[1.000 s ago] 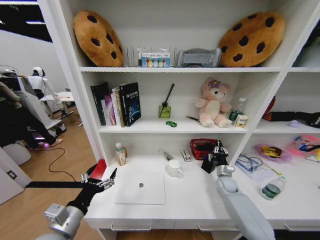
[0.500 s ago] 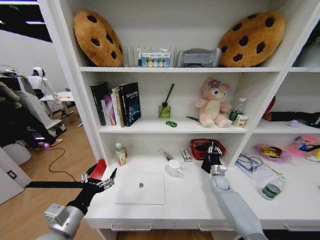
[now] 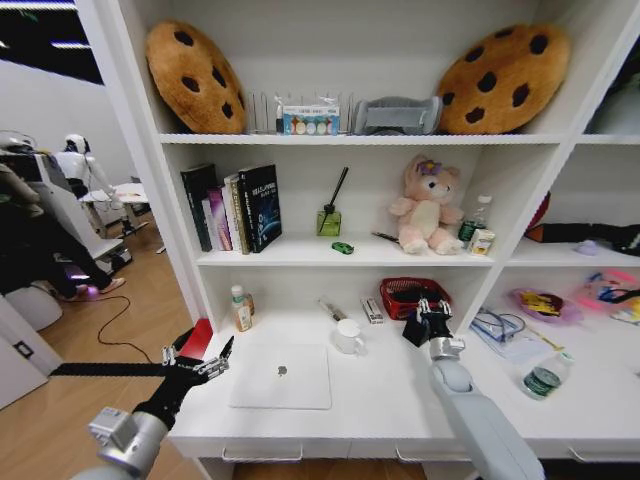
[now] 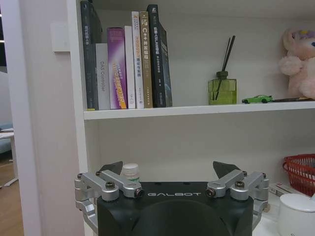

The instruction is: Organize the objects on the table.

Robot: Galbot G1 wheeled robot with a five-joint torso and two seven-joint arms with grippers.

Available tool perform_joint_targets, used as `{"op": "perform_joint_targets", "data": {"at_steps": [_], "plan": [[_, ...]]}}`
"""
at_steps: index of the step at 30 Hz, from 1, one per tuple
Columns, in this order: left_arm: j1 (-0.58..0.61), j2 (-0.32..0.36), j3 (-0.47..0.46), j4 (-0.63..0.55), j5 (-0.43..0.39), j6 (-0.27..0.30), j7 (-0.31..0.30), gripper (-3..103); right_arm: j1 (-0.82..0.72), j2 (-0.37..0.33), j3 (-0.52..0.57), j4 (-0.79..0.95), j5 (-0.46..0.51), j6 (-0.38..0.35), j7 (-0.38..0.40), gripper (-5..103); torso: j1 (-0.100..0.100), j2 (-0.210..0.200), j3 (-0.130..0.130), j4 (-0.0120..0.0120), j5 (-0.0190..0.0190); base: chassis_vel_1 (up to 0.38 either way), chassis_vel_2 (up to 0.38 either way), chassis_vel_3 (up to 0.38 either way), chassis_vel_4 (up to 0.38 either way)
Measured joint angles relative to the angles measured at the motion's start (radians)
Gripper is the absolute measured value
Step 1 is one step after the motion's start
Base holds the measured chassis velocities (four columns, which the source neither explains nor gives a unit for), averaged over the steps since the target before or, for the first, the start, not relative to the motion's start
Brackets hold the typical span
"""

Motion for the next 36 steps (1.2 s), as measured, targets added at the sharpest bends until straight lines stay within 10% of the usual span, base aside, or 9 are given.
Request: {"op": "perform_joint_targets", "data": {"at_steps": [14, 21, 36], "plan": [[0.000, 0.000, 0.000, 0.000, 0.000, 0.000, 0.000, 100, -0.669, -0.086, 0.378, 0.615, 0.083, -0.485, -0.100, 100, 0.000, 0.000, 0.000, -0.0003, -0.0005, 0.000, 0.000, 0.000, 0.000], [0.000, 0.000, 0.000, 0.000, 0.000, 0.000, 0.000, 100, -1.003, 0.124, 0.593, 0.746, 0.094, -0.376, -0.227, 100, 0.000, 0.000, 0.000, -0.0003, -0.0001, 0.000, 0.000, 0.000, 0.000], [0.000, 0.000, 0.000, 0.000, 0.000, 0.000, 0.000, 100, -1.222, 0.432, 0.547, 0.954, -0.014, -0.198, -0.195, 100, 0.000, 0.000, 0.000, -0.0001, -0.0002, 0.000, 0.000, 0.000, 0.000]]}}
